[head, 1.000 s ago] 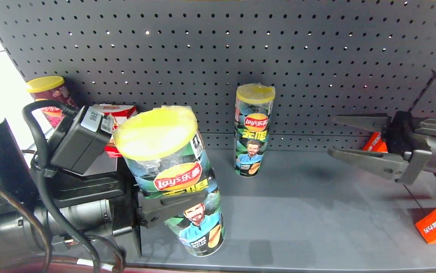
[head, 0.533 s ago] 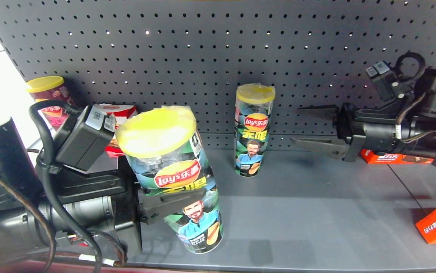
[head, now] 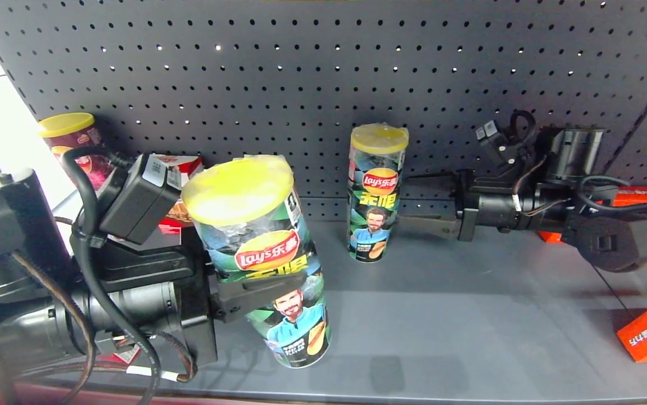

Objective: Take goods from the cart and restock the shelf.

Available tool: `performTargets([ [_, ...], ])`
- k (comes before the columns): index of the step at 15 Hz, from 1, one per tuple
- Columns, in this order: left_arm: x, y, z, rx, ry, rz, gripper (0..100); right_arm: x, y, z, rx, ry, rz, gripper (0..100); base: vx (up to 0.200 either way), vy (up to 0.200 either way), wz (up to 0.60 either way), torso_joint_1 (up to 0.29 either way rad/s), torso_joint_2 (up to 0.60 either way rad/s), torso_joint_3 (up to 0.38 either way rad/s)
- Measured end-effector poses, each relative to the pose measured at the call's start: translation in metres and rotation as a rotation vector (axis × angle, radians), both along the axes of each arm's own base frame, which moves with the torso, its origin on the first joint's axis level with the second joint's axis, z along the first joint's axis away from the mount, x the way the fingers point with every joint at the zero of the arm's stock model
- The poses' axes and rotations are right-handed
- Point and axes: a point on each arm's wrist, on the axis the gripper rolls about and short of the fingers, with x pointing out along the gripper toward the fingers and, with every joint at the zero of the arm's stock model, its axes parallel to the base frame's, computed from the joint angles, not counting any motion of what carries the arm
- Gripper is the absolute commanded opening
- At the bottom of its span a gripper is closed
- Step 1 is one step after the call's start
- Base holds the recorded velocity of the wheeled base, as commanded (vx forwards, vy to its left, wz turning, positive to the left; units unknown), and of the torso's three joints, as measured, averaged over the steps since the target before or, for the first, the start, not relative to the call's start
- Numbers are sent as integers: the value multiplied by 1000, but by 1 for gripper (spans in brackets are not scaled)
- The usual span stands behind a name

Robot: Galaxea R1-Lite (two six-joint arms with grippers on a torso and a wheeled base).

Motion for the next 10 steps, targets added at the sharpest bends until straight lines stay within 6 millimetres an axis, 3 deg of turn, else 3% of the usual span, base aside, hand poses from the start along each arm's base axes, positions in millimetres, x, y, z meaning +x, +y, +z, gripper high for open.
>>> performTargets([
  [10, 6, 2, -2, 4, 8, 19, 0, 32, 46, -24, -5, 14, 73, 100, 0, 0, 0, 0, 0, 0],
])
